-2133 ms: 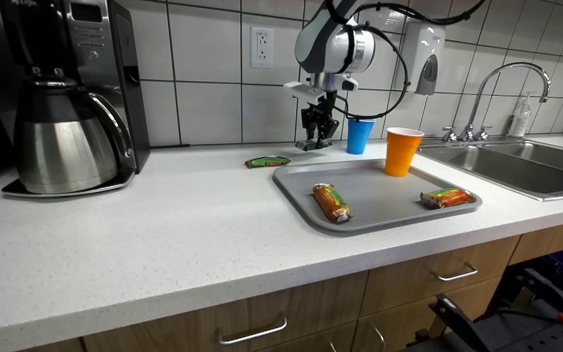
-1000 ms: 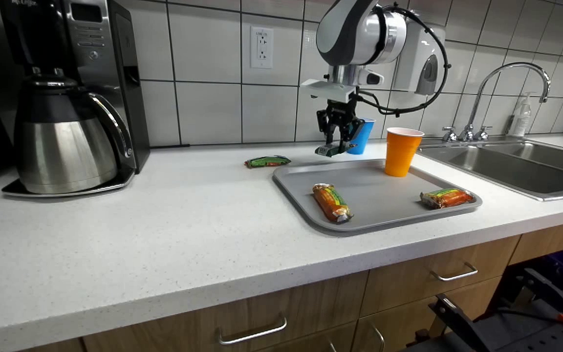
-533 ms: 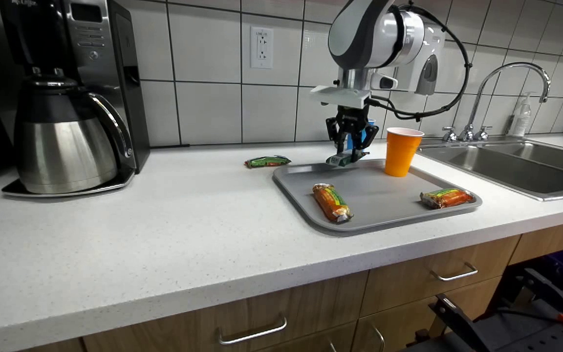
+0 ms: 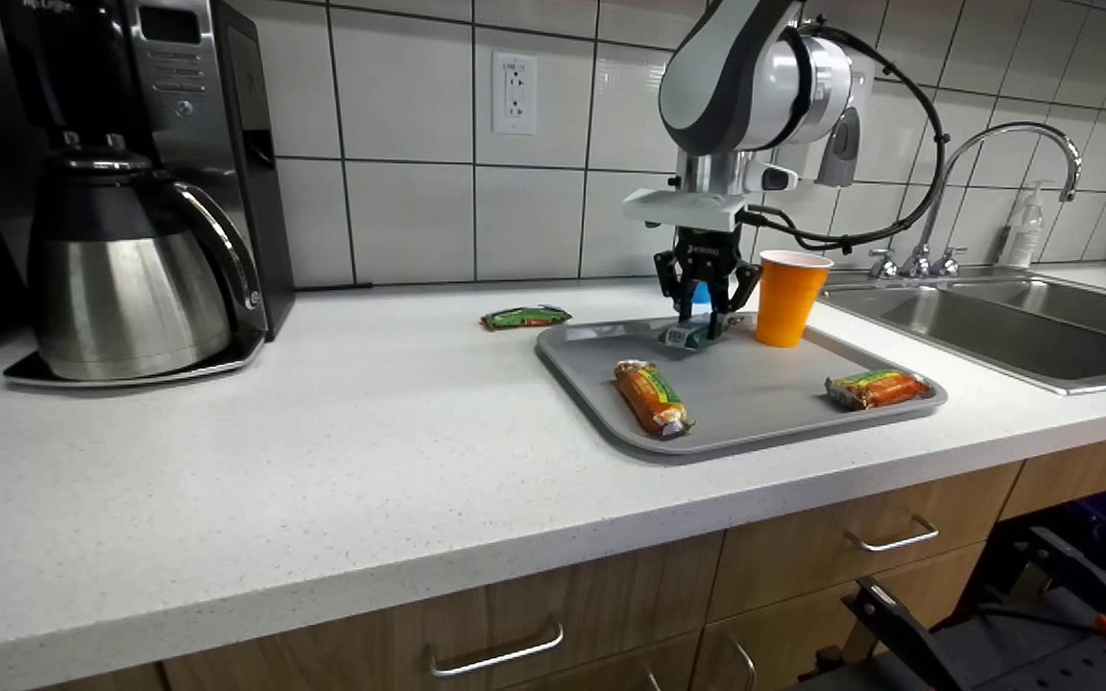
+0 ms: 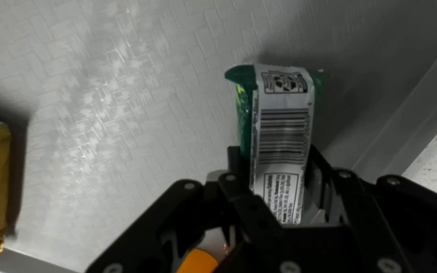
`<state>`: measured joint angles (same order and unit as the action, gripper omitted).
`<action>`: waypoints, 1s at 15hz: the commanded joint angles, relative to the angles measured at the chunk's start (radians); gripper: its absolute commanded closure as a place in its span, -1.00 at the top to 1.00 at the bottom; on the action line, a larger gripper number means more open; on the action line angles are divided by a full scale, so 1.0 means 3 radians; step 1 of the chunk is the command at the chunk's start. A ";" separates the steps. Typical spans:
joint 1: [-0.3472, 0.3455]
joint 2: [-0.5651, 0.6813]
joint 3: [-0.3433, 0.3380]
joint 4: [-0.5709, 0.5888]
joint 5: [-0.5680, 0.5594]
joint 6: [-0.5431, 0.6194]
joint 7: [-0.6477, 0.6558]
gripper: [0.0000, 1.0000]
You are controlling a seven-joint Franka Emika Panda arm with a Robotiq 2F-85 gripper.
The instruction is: Pick up the candy bars on the table and place them on the tray
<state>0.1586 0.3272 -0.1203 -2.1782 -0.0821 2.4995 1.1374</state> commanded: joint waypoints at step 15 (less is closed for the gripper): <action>0.0012 -0.0148 0.0035 -0.0035 -0.0224 -0.0008 -0.0021 1.00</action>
<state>0.1628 0.3124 -0.1252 -2.1861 -0.1260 2.5002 1.1373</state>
